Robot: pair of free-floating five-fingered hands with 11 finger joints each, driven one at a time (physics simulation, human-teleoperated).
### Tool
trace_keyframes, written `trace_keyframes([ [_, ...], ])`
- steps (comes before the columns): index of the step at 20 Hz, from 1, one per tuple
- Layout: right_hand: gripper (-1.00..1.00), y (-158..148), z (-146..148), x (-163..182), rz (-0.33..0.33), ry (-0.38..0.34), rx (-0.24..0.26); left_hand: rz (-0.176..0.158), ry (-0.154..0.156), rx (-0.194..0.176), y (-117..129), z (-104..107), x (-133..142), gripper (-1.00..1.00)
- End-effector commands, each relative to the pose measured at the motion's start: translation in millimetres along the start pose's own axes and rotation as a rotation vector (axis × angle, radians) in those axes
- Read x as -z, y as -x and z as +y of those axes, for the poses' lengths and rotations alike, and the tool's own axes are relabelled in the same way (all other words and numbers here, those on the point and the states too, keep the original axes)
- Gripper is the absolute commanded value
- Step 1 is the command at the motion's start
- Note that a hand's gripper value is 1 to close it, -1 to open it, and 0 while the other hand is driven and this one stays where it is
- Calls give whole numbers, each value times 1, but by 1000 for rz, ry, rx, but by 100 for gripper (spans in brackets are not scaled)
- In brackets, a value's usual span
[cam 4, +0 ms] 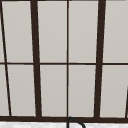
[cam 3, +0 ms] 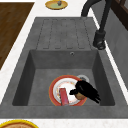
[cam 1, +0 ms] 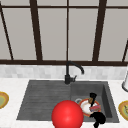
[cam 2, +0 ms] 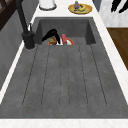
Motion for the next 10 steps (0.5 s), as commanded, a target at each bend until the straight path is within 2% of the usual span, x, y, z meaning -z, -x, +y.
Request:
trace_keyframes([
  [1,0,0,0,0,0,0,0,-20,-34,36,14,-27,-6,-100],
  [3,0,0,0,0,0,0,0,-34,-37,12,19,-29,-5,-100],
  [7,0,0,0,0,0,0,0,-28,-46,-38,22,-20,-4,-100],
  [8,0,0,0,0,0,0,0,-39,-59,-55,22,-20,-8,100],
  [9,0,0,0,0,0,0,0,-59,-43,-100,20,-18,-10,100],
  [10,0,0,0,0,0,0,0,-56,-55,-152,16,-15,-9,100],
])
